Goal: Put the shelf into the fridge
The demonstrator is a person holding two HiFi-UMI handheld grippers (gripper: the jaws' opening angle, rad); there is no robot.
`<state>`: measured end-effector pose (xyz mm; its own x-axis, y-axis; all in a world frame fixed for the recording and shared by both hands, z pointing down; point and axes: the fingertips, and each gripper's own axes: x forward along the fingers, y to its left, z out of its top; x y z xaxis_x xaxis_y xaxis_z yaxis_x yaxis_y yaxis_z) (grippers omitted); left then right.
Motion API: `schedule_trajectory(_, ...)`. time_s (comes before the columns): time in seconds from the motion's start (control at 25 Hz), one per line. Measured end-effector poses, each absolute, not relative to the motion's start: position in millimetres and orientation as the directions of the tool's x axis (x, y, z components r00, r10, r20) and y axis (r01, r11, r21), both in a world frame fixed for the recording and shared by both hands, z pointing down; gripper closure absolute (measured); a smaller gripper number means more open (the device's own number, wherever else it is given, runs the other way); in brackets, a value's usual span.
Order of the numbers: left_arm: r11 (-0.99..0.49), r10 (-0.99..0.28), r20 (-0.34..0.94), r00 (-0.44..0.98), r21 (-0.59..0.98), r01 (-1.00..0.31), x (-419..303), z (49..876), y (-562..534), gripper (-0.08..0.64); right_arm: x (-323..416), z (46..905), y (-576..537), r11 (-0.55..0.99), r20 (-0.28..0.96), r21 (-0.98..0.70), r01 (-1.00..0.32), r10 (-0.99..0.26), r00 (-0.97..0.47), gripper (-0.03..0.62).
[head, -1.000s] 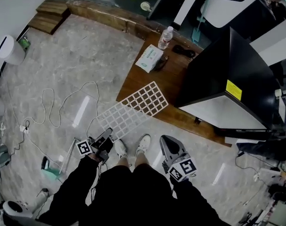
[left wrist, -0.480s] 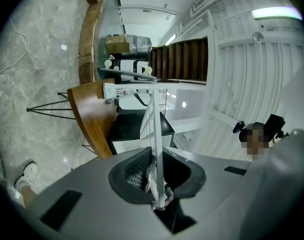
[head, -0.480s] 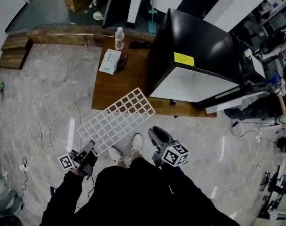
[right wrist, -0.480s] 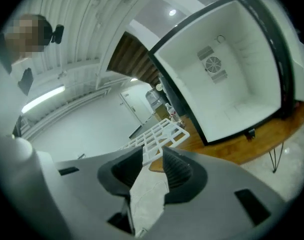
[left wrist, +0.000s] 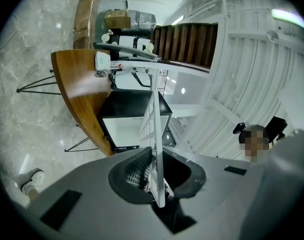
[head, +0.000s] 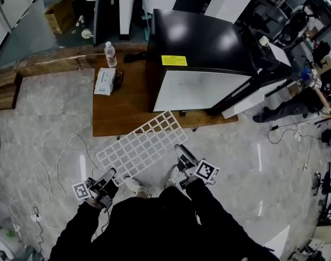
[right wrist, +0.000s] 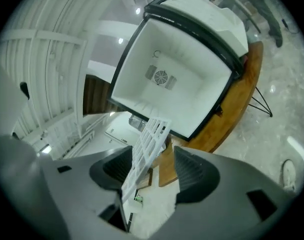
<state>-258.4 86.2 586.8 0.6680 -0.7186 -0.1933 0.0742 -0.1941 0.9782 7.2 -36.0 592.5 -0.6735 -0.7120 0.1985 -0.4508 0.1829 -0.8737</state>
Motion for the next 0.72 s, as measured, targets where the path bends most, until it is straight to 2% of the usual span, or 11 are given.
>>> schedule_trajectory(0.4, -0.187, -0.626, -0.175, 0.760, 0.980, 0.071, -172.1, 575.9, 63.0, 0.514, 96.9, 596.4, -61.0, 0.109, 0.125, -0.934, -0.341, -0.793, -0.596, 0.355)
schedule_trajectory(0.64, -0.175, -0.631, -0.165, 0.758, 0.982, 0.069, -130.5, 573.1, 47.7, 0.515, 140.6, 586.9, -78.8, 0.138, 0.080, -0.941, -0.308, -0.796, -0.599, 0.497)
schedule_trajectory(0.72, -0.175, -0.633, -0.161, 0.757, 0.983, 0.063, -117.0, 570.4, 41.9, 0.518, 153.9, 581.5, -86.1, 0.151, 0.037, -0.954, -0.259, -0.799, -0.601, 0.524)
